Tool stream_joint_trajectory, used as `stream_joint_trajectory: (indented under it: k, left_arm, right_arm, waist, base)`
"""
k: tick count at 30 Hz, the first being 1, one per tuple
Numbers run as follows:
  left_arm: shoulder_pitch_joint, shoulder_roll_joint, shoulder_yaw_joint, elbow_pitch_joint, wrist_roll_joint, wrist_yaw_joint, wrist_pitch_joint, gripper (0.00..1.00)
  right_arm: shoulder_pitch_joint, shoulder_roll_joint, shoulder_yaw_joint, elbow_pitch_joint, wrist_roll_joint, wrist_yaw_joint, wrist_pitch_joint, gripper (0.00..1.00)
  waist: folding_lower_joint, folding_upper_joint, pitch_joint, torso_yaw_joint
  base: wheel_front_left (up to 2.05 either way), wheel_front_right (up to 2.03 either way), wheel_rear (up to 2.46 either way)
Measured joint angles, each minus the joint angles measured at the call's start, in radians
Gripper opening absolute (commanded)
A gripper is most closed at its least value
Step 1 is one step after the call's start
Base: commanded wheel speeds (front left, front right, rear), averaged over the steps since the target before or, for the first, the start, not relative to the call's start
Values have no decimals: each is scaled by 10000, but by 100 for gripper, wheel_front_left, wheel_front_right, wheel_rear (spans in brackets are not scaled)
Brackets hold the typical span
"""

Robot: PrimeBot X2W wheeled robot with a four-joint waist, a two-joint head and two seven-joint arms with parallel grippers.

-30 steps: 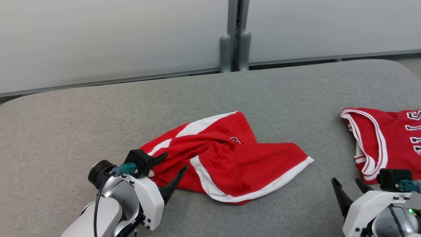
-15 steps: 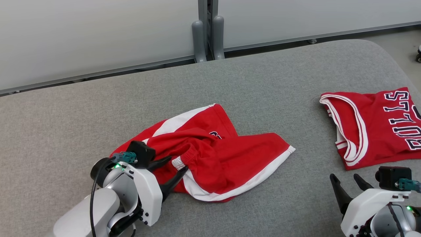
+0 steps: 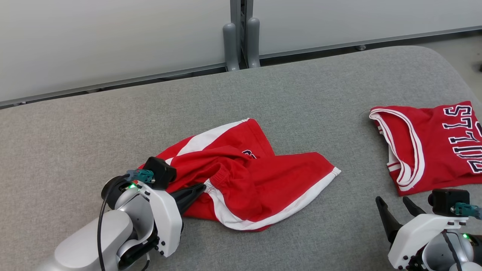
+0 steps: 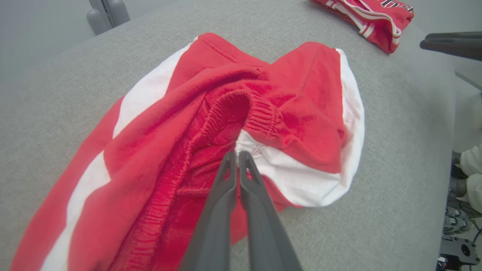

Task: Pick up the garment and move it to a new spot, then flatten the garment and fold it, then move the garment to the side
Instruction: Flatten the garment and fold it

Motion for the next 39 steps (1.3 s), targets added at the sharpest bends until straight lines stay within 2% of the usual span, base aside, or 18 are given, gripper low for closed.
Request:
stream_joint_trajectory:
  k: [6,16,21,24,29,36,37,38,39]
  left_arm:
    - [47,46,121,155,-242,92,-780,0]
    - [2336,629,1003,-1722,-949,1406,-2763,0]
    - [3076,652,1244,-2157,-1248,1831,-3108,0]
    - [3233,502,1252,-2148,-1275,1833,-3210,0]
    - [3258,222,1179,-1973,-1229,1772,-3283,0]
    - [3258,25,1172,-1806,-1216,1655,-3338,0]
    - [3257,15,1174,-1801,-1216,1647,-3338,0]
    - [3256,10,1174,-1795,-1216,1643,-3340,0]
    - [3254,6,1172,-1787,-1214,1641,-3340,0]
  right_arm:
    - [2,0,-79,0,-2,0,-63,100]
    - [195,-10,-698,-180,17,0,-13,100]
    - [-22,-2,-953,-159,-433,0,433,100]
    - [-268,-2,-832,-40,-840,0,888,100]
    - [-536,8,-562,575,-857,2,1641,100]
    - [-708,8,-290,1106,-918,2,1659,100]
    - [-764,6,-265,1221,-1016,2,1741,86]
    - [-815,2,-249,1329,-1037,2,1801,84]
    - [-843,-2,-203,1436,-1037,2,1906,91]
  waist:
    - [0,0,-29,134]
    - [0,0,-78,739]
    - [0,0,-120,1131]
    - [-1,0,-167,1357]
    - [0,0,-228,1718]
    - [0,0,-200,1999]
    - [0,0,-185,2014]
    - [0,0,-169,2031]
    - [0,0,-158,2048]
  base:
    - [0,0,0]
    - [0,0,0]
    - [0,0,0]
    - [0,0,0]
    - [0,0,0]
    - [0,0,0]
    - [0,0,0]
    - [0,0,0]
    - [0,0,0]
